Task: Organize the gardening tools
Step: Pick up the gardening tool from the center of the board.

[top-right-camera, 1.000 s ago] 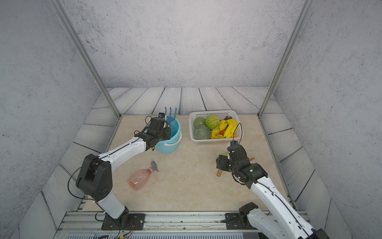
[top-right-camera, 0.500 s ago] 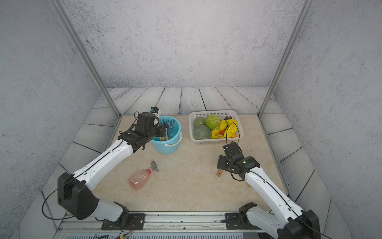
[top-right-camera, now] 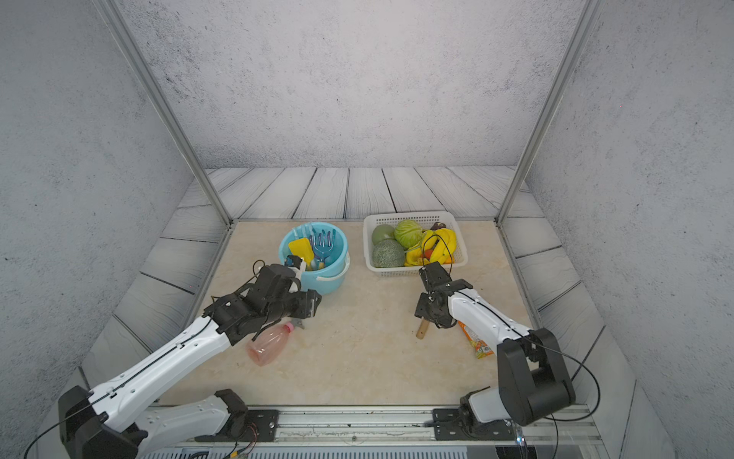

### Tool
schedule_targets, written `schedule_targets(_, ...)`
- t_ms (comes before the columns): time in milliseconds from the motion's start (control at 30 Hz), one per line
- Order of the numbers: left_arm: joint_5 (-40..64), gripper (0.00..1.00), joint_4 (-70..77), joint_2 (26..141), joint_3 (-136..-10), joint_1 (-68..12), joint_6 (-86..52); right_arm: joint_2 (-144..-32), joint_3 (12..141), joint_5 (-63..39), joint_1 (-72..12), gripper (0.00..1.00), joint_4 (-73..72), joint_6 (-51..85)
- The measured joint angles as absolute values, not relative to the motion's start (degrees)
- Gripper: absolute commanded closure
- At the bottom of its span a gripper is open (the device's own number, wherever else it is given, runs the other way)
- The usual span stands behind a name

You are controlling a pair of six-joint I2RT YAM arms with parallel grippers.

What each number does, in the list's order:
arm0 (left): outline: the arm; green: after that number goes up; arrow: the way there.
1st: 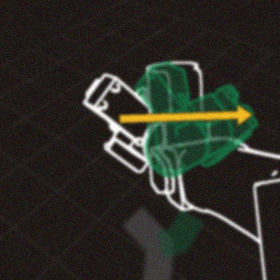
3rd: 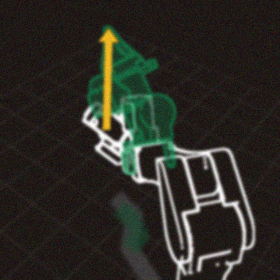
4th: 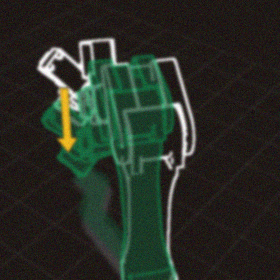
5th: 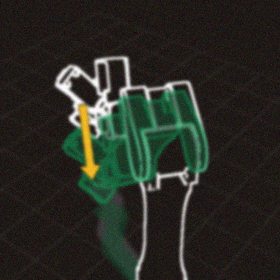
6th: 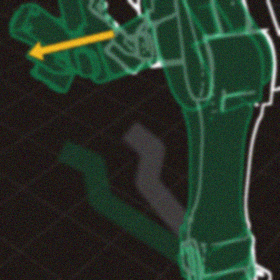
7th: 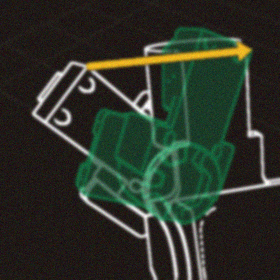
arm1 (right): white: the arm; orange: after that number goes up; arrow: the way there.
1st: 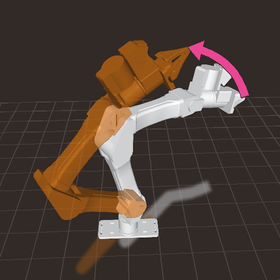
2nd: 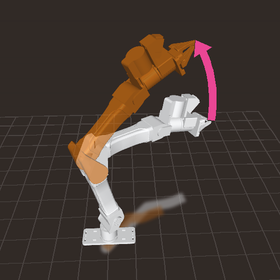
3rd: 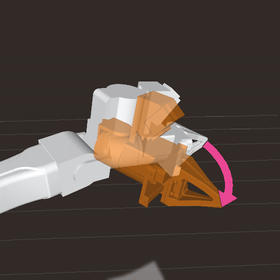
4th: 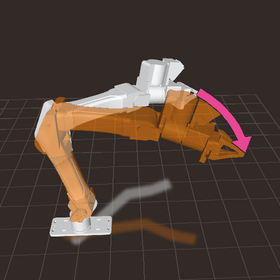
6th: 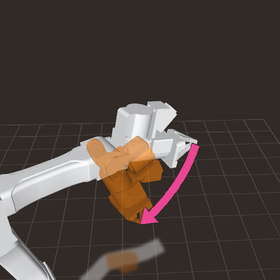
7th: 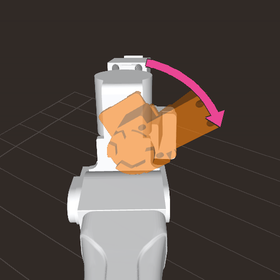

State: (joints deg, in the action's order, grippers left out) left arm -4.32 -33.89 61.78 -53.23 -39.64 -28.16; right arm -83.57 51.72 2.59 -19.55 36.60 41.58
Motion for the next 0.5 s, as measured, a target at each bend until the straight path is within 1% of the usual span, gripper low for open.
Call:
schedule_targets(167, -4.7, 0.30, -35.4, 58.1, -50.0, -39.9, -31.2, -88.2, 52.2, 2.0, -19.0, 0.47, 34.9, 42.0)
schedule_targets(233, -4.8, 0.30, -35.4, 57.1, -49.5, -39.9, -32.0, -89.2, 52.2, 2.0, -18.9, 0.50, 34.5, 42.1)
schedule_targets(367, -4.8, 0.30, -35.4, 56.5, -48.8, -39.9, -32.9, -90.6, 52.1, 2.0, -18.9, 0.55, 33.3, 42.5)
schedule_targets(500, -4.8, 0.30, -35.5, 56.4, -48.0, -40.0, -33.7, -92.3, 52.1, 2.0, -18.8, 0.56, 32.3, 42.9)
